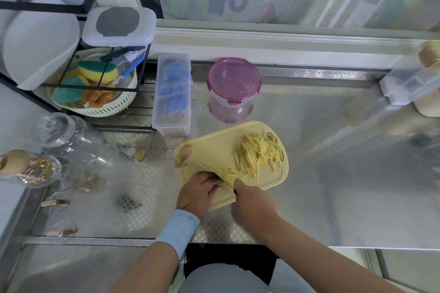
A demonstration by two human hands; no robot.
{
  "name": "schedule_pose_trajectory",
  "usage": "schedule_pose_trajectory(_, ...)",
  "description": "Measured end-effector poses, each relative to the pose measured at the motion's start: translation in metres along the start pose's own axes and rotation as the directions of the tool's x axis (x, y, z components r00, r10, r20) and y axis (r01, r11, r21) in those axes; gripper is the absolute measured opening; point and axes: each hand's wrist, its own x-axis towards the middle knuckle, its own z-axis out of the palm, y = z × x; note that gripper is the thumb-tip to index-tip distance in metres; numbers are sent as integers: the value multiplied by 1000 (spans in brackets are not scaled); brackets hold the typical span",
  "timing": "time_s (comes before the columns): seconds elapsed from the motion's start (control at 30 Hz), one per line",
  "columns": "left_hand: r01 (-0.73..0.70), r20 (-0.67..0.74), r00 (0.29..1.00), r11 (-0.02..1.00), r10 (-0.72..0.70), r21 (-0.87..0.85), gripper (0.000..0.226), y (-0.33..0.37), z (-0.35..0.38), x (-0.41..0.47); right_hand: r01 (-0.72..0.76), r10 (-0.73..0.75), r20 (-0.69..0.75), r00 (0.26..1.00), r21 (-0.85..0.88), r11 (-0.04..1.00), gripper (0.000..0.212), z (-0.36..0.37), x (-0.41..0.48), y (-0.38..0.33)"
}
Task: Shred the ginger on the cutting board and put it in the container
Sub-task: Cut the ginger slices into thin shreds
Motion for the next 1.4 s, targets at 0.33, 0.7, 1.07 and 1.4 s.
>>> schedule_pose_trajectory(0.33,-8,-11,1000,1000,7,-27,26,0,1,-1,-2,2,-4,1000,-23,1000,21,-2,1,1)
schedule_pose_trajectory(0.7,-27,-35,999,999,28,28,27,-1,1,1,41,-42,-7,999,-46,998,25,-7,3,-3)
schedule_pose_trajectory(1.07,16,-21,1000,1000,-16,2,26,1,0,1,40,-39,7,999,-47,998,22,-1,5,2)
schedule_pose_trajectory(1.4,31,-12,999,999,-31,39,28,0,2,0,47,-48,-35,998,-41,998,16,4,-5,14)
